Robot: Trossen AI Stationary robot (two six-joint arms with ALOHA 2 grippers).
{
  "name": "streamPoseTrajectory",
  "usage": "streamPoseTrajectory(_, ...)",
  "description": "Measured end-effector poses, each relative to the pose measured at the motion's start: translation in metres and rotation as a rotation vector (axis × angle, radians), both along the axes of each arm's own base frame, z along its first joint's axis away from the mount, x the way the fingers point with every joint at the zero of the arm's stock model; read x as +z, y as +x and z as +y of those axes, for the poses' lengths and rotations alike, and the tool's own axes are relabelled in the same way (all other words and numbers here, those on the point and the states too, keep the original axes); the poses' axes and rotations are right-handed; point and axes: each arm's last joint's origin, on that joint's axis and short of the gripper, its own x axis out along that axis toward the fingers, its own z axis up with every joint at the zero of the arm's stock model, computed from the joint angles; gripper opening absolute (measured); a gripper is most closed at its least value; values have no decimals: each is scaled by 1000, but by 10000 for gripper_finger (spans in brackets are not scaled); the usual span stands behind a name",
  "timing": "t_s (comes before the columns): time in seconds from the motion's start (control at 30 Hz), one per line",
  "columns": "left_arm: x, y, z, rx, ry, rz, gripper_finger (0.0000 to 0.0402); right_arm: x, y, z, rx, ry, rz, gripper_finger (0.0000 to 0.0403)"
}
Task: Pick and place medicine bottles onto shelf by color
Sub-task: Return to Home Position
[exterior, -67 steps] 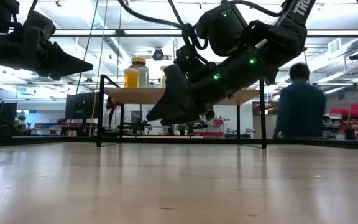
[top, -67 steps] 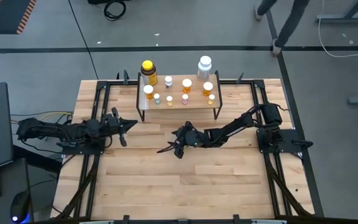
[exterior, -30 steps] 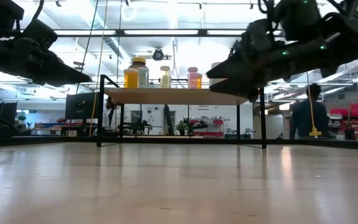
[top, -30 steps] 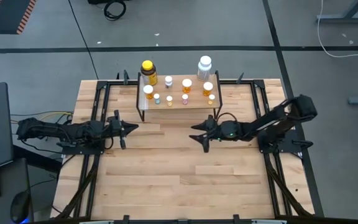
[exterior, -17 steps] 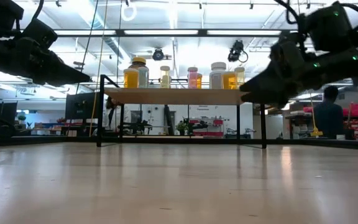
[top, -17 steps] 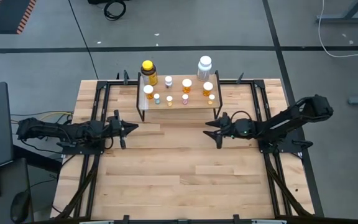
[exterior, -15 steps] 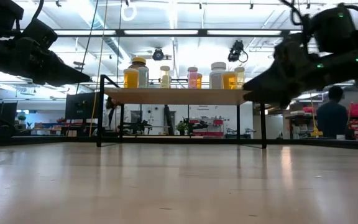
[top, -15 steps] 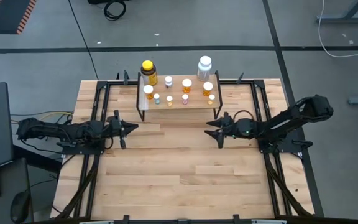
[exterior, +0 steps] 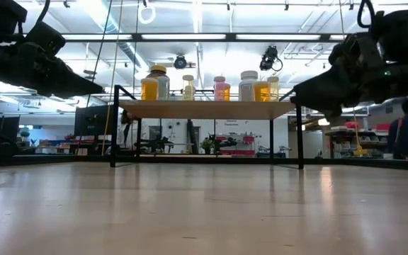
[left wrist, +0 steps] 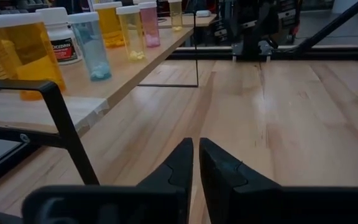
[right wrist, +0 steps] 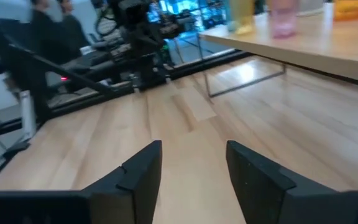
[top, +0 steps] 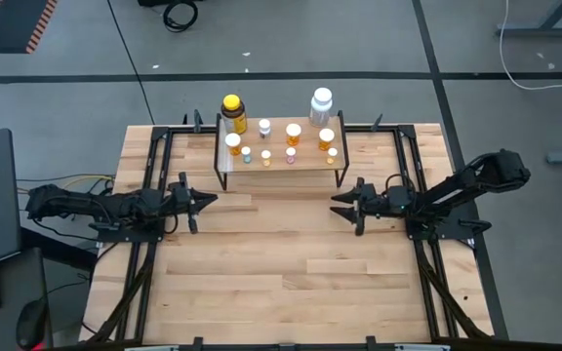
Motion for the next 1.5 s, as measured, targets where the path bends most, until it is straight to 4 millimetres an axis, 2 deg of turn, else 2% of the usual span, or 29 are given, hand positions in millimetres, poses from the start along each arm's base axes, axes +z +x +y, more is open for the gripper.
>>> streamPoseTrajectory(0.37, 0, 0, 0, 0, -1, -2, 23, 1, 0, 1, 31, -35, -4, 102)
streamPoseTrajectory(0.73, 0, 0, 0, 1, -6, -4, 34, 4, -4, 1, 54, -38, 12, 45)
streamPoseTrajectory(0.93, 0, 0, 1, 25, 33, 6, 24, 8, -8, 1, 55, -63, 28, 12)
streamPoseTrajectory(1.2, 0, 0, 1, 36, -45, -22, 17, 12, -16, -5, 19, -67, 45, 17)
streamPoseTrajectory(1.5, 0, 0, 1, 36, -45, -22, 21, 16, -23, -6, 15, -75, 54, 10)
